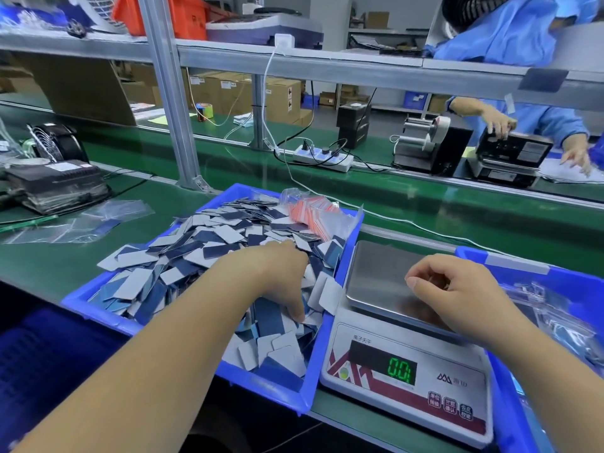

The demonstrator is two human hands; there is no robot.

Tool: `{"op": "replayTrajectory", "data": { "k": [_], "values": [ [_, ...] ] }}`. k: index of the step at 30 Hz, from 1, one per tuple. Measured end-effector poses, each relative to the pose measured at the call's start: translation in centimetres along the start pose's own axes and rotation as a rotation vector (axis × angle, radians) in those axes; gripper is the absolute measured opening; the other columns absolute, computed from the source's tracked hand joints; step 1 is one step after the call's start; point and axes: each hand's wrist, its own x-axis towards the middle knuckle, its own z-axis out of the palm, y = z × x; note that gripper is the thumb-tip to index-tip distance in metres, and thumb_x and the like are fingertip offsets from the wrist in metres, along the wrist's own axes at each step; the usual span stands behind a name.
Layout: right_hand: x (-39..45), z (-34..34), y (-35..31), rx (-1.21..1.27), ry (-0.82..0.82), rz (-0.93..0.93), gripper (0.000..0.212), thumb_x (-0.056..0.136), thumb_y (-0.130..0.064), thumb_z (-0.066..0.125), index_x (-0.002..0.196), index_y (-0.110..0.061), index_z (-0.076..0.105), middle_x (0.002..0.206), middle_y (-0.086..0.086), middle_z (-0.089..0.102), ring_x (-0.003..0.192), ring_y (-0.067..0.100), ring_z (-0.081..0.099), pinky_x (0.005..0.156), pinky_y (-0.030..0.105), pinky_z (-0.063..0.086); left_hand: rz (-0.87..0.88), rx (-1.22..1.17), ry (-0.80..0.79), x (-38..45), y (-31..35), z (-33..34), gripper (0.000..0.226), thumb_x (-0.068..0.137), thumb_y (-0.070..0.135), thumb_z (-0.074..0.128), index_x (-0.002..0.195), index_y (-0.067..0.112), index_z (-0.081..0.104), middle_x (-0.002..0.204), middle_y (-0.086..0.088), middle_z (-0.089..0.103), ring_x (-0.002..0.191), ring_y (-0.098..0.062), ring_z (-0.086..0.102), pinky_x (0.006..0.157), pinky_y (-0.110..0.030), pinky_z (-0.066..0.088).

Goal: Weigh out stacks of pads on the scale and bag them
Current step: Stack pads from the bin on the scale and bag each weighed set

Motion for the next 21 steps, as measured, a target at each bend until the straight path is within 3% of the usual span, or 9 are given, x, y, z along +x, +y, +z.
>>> {"op": "replayTrajectory", "data": {
  "k": [4,8,16,21],
  "values": [
    [0.0,-0.3,0.0,-0.002,0.014,-0.007,0.021,0.087,-0.017,0.067,0.071,-0.032,0.066,0.075,-0.024,0.063,0.072,0.001,0.056,0.064,0.006,0.040,0.026,-0.038,0.030,0.0,0.2,0.0,0.055,0.070,0.050,0.085,0.104,0.017,0.057,0.104,-0.001,0.057,0.087,-0.019,0.057,0.065,-0.033,0.047],
    [-0.1,-0.5,-0.1,0.006,0.009,-0.004,0.021,0.087,-0.017,0.066,0.072,-0.031,0.067,0.076,-0.022,0.063,0.073,0.002,0.057,0.064,0.007,0.041,0.053,-0.109,0.044,-0.2,-0.3,-0.3,0.048,0.071,0.047,0.085,0.092,0.023,0.050,0.091,0.003,0.056,0.070,-0.015,0.049,0.056,-0.031,0.037],
    [0.0,-0.6,-0.4,0.008,0.033,-0.017,0.020,0.087,-0.016,0.067,0.073,-0.031,0.067,0.073,-0.023,0.063,0.073,-0.001,0.055,0.062,0.005,0.038,0.149,-0.160,0.150,0.0,-1.1,-0.3,0.025,0.079,0.025,0.076,0.086,0.025,0.052,0.086,0.007,0.057,0.070,-0.012,0.048,0.058,-0.029,0.038],
    [0.0,-0.7,-0.2,-0.001,0.031,-0.014,0.019,0.087,-0.018,0.066,0.073,-0.031,0.067,0.077,-0.025,0.062,0.075,0.000,0.055,0.062,0.004,0.038,0.167,-0.206,0.279,0.6,-1.4,-0.4,0.025,0.082,0.008,0.064,0.086,0.029,0.051,0.091,0.008,0.056,0.082,-0.017,0.052,0.061,-0.028,0.041]
  ]
}}
